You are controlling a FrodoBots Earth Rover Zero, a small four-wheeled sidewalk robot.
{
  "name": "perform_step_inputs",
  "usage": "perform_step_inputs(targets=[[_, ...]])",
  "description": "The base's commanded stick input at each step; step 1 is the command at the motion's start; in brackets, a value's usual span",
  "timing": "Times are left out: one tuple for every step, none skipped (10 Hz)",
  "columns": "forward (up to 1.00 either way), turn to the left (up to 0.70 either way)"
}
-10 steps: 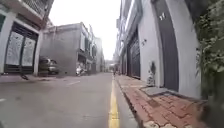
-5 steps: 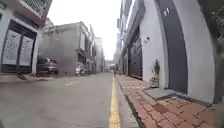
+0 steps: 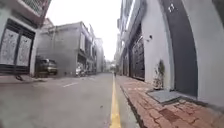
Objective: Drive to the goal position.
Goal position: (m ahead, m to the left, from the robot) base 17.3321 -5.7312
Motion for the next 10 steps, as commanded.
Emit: perform_step_inputs(targets=[[0.5,0.0],[0.5,0.0],[0.5,0.0],[0.5,0.0],[0.5,0.0],[0.5,0.0],[0.5,0.0],[0.5,0.0],[0.5,0.0],[0.5,0.0]])
